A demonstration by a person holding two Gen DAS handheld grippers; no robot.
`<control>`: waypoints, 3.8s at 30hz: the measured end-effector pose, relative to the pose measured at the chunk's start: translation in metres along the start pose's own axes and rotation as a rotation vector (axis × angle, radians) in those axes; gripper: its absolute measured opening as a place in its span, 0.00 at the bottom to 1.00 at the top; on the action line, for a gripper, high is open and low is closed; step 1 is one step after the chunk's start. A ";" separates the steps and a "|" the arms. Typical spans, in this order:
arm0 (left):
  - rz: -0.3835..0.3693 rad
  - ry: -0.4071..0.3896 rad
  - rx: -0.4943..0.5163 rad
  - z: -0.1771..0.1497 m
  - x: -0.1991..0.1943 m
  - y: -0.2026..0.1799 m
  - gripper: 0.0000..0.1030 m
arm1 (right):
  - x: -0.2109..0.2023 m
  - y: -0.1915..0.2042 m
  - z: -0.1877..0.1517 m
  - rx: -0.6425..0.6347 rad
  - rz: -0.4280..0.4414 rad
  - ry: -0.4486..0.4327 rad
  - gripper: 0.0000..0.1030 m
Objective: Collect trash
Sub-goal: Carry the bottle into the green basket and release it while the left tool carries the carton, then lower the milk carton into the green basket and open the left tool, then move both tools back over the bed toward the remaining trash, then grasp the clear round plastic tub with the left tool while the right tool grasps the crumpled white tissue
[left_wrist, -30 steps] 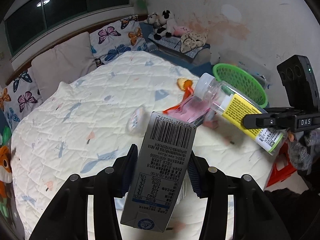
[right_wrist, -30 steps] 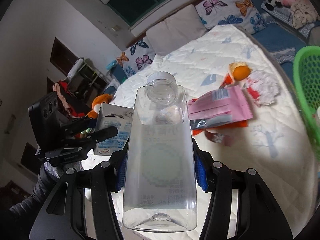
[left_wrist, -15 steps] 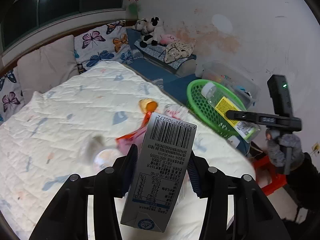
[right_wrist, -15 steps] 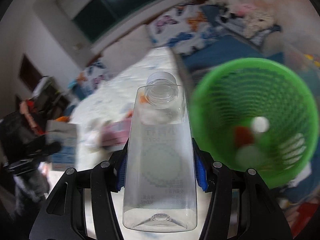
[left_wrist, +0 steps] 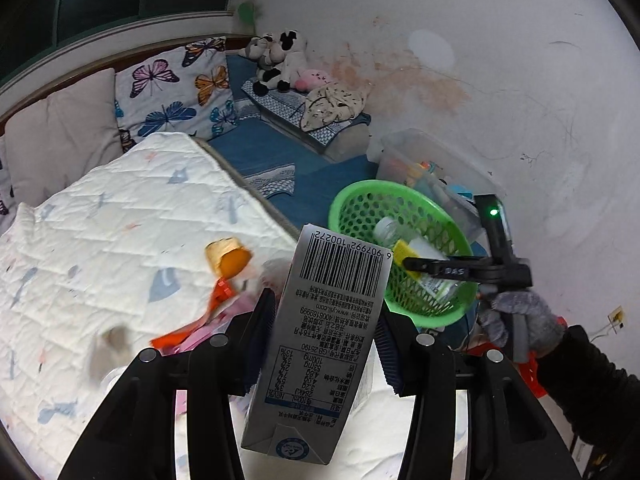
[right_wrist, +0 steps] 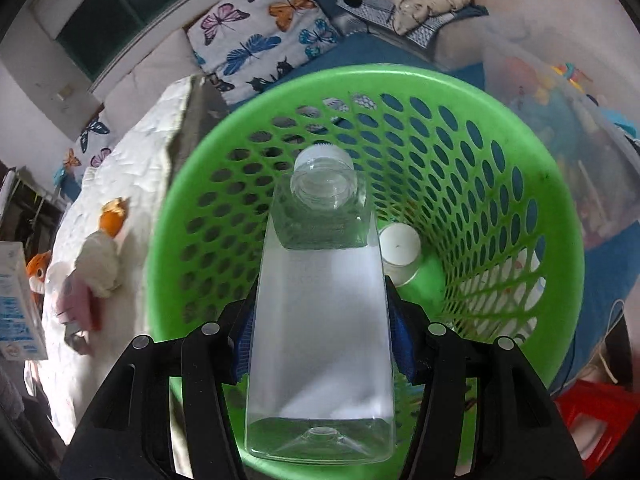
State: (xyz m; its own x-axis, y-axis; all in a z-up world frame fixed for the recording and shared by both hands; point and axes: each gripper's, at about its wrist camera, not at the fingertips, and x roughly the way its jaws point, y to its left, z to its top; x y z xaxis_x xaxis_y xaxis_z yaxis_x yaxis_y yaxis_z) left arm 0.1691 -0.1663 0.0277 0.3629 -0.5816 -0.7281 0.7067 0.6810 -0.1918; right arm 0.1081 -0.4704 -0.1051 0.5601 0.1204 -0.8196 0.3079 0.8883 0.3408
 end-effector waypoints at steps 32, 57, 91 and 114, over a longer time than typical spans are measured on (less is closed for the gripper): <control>-0.107 0.112 -0.101 0.041 0.140 -0.079 0.45 | -0.085 -0.010 -0.046 -0.012 0.015 -0.196 0.72; 0.010 0.005 -0.135 0.006 0.075 -0.046 0.53 | -0.086 0.027 -0.063 -0.053 0.086 -0.180 0.72; 0.327 -0.072 -0.433 -0.125 -0.038 0.118 0.64 | -0.057 0.147 -0.078 -0.225 0.221 -0.104 0.78; 0.390 0.008 -0.261 -0.117 0.001 0.114 0.62 | -0.036 0.177 -0.066 -0.279 0.234 -0.073 0.79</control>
State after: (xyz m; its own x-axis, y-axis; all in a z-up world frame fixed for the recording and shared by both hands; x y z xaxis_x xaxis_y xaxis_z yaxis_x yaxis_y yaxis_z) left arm 0.1791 -0.0369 -0.0724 0.5659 -0.2568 -0.7835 0.3413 0.9380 -0.0609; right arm 0.0919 -0.2880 -0.0455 0.6471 0.3118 -0.6957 -0.0509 0.9282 0.3686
